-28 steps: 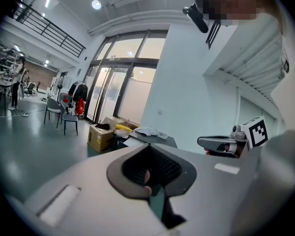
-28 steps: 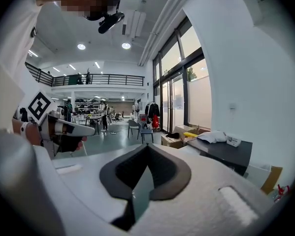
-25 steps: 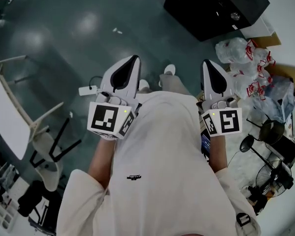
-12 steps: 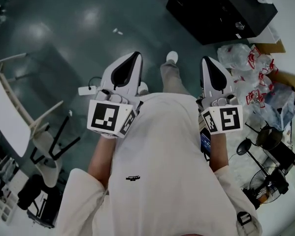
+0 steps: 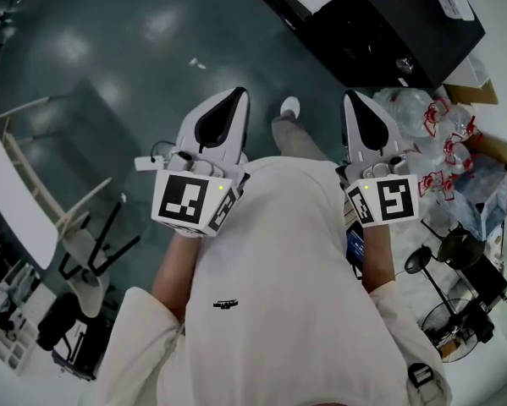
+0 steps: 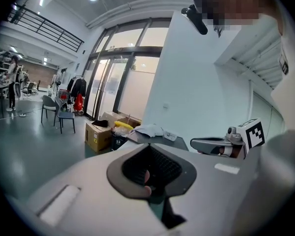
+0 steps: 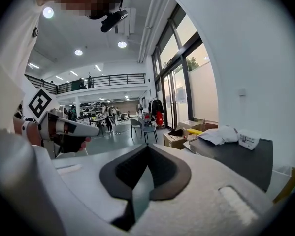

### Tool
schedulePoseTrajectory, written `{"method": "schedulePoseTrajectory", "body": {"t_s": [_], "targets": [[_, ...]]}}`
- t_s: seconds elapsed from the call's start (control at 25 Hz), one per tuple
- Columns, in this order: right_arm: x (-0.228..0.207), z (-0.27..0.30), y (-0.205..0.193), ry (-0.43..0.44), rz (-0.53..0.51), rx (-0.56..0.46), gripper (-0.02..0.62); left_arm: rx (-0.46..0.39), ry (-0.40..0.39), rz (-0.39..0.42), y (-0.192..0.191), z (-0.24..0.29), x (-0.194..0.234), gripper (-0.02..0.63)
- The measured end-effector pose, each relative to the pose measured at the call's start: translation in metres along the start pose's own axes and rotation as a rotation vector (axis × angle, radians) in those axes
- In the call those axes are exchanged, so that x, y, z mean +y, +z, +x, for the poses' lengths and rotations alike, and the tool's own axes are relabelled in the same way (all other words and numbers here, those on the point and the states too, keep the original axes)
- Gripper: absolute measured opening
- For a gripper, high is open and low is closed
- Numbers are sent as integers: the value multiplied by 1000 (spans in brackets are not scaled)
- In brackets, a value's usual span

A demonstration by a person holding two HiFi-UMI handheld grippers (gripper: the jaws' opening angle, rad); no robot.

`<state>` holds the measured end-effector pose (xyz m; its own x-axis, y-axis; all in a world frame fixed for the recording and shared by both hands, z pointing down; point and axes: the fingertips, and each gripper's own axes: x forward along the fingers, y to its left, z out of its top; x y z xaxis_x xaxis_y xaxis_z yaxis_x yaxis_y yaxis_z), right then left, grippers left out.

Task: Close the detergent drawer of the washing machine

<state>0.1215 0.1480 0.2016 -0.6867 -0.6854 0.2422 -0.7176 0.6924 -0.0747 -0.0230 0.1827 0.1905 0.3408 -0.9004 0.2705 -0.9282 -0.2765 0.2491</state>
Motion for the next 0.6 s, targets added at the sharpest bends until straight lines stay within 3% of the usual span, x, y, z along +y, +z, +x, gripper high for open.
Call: {"method": "schedulePoseTrajectory", "body": {"t_s": [0.36,0.6], "targets": [[-98,31,18,12,53,-42,-3,38,42,44,28,91,-17,17],[-130,47,21,32,62,-46,-3,71,81,47,30,118,-13,17]]}}
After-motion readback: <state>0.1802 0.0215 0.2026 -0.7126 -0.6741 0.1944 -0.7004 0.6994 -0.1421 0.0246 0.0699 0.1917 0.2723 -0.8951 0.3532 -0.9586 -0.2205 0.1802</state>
